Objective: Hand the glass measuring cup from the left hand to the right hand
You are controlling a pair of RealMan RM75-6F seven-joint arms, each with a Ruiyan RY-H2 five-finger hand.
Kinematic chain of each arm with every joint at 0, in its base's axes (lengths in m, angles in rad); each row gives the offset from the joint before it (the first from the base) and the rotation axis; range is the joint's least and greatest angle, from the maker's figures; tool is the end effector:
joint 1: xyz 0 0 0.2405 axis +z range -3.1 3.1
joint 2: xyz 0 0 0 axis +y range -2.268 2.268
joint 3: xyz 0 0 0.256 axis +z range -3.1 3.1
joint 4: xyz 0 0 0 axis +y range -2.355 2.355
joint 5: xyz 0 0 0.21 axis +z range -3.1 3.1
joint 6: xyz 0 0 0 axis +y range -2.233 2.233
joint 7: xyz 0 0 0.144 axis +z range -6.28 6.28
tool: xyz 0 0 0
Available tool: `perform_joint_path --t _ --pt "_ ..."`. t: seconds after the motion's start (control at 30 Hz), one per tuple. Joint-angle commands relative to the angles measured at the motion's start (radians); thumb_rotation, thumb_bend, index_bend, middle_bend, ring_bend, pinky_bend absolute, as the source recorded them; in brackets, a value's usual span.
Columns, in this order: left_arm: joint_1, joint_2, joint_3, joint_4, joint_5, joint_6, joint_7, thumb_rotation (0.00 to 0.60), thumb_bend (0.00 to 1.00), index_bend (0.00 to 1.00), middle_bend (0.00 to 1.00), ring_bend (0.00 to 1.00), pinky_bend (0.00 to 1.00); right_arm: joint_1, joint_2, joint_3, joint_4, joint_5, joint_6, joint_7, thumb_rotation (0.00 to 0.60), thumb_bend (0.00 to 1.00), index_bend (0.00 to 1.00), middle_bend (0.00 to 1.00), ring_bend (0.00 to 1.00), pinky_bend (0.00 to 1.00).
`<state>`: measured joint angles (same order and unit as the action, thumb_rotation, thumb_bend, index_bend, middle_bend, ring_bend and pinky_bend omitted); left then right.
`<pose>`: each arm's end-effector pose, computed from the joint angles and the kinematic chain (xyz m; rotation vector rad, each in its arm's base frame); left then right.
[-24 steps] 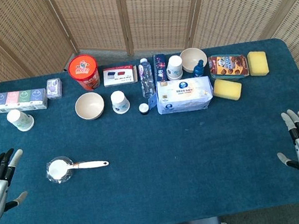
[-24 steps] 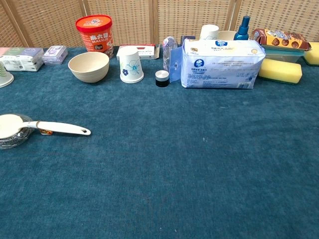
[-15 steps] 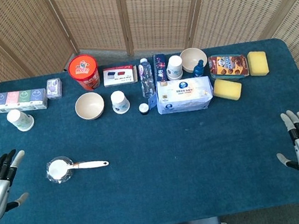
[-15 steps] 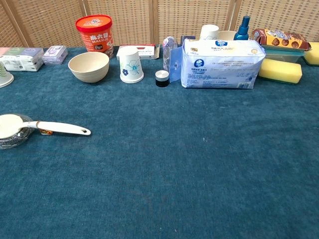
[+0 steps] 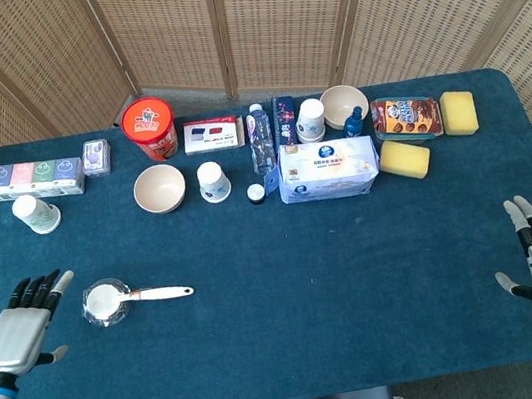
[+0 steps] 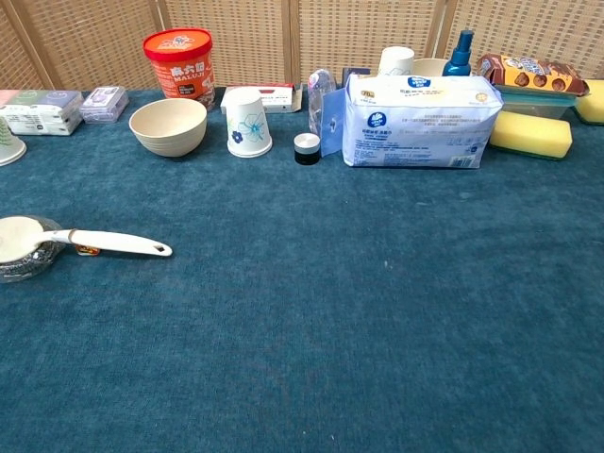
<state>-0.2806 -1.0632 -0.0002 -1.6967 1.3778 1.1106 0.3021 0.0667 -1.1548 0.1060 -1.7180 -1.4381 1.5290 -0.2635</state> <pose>-0.3000 0.2183 0.1199 -1.7494 -0.8902 -0.5284 -0.2916 -0.1846 0.1557 1.3159 -0.7908 0.8228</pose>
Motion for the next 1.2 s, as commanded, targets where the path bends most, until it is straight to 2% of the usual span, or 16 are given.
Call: perform_joint_path --t 0.03,0.57,0.8,0.9,1.0,1.07,1.2 --pt "-0.068 -0.045 -0.028 -0.021 -0.100 -0.093 0.079 0.600 0.00 0.00 0.00 0.00 0.00 0.001 0.000 0.000 0.000 0.003 -0.002 0.001 0.600 0.00 0.00 0.00 0.00 0.00" --pt "-0.185 -0.157 -0.049 0.065 -0.320 -0.208 0.225 0.600 0.00 0.00 0.00 0.00 0.00 0.002 0.006 0.007 -0.002 0.023 -0.015 0.019 0.600 0.00 0.00 0.00 0.00 0.00" --pt "-0.223 -0.191 -0.045 0.098 -0.368 -0.224 0.244 0.600 0.00 0.00 0.00 0.00 0.01 0.003 0.007 0.006 -0.003 0.024 -0.018 0.022 0.600 0.00 0.00 0.00 0.00 0.00" --pt "-0.234 -0.196 -0.036 0.100 -0.399 -0.225 0.267 0.600 0.00 0.01 0.00 0.00 0.08 0.003 0.009 0.008 -0.004 0.027 -0.018 0.027 0.600 0.00 0.00 0.00 0.00 0.00" --pt "-0.240 -0.206 -0.025 0.105 -0.417 -0.202 0.302 0.600 0.00 0.09 0.03 0.07 0.19 0.003 0.011 0.007 -0.006 0.027 -0.019 0.035 0.600 0.00 0.00 0.00 0.00 0.00" --pt "-0.240 -0.213 -0.020 0.107 -0.419 -0.187 0.313 0.600 0.00 0.18 0.15 0.15 0.29 0.003 0.012 0.006 -0.006 0.026 -0.021 0.038 0.600 0.00 0.00 0.00 0.00 0.00" --pt "-0.239 -0.228 -0.010 0.116 -0.431 -0.152 0.341 0.600 0.00 0.32 0.29 0.26 0.36 0.004 0.014 0.004 -0.007 0.023 -0.023 0.041 0.600 0.00 0.00 0.00 0.00 0.00"
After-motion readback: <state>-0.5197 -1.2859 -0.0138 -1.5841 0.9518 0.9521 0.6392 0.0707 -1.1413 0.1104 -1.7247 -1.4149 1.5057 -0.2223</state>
